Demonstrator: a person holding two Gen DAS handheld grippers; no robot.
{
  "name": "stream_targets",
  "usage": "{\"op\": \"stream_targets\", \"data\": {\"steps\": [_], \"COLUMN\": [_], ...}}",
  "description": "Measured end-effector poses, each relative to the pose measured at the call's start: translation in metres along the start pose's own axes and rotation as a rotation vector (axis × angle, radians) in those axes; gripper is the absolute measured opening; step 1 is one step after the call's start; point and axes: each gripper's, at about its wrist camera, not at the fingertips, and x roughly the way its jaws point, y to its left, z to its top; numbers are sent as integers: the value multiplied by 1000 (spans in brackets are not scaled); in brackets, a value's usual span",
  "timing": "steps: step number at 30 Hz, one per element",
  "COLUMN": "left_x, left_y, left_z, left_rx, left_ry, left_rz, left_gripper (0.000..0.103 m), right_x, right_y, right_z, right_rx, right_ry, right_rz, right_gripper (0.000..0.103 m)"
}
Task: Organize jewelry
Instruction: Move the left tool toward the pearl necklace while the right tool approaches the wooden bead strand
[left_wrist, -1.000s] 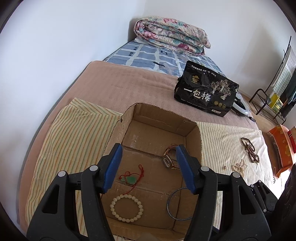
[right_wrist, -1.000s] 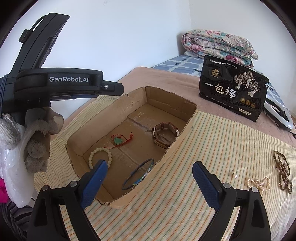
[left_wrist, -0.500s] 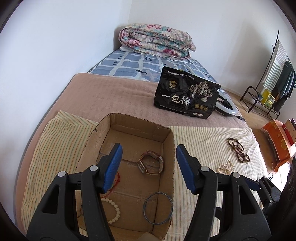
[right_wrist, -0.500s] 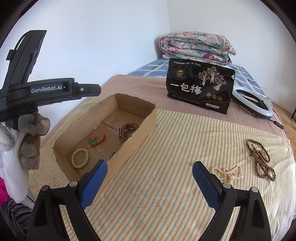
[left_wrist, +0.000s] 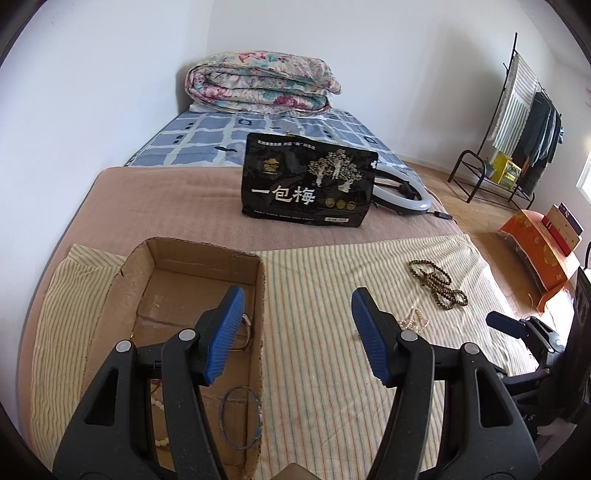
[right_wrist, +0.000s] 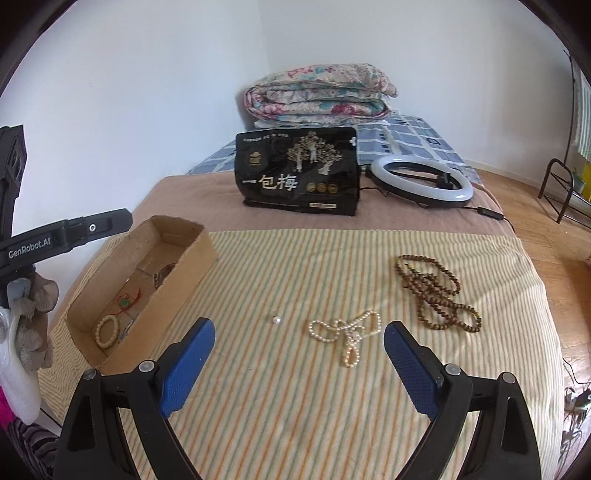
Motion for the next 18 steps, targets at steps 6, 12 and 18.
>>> {"op": "stream_targets", "data": {"steps": [6,12,18], "left_x": [9,19,32], "left_y": [-24,-48,-74], "left_z": [-1,-4,-12], "left_rx": [22,45,99], "left_ry": [16,38,70], "left_rz": [-44,-82,-112], "left_gripper": [62,62,62], "right_x": [-5,-9,-7], "right_y": [-35,-66,-95], "right_z": [-1,-2,-2], "right_rx": [53,83,112], "right_ry": [-2,0,8], "right_rz": [-50,-92,-128], "right_gripper": [94,94,94]}}
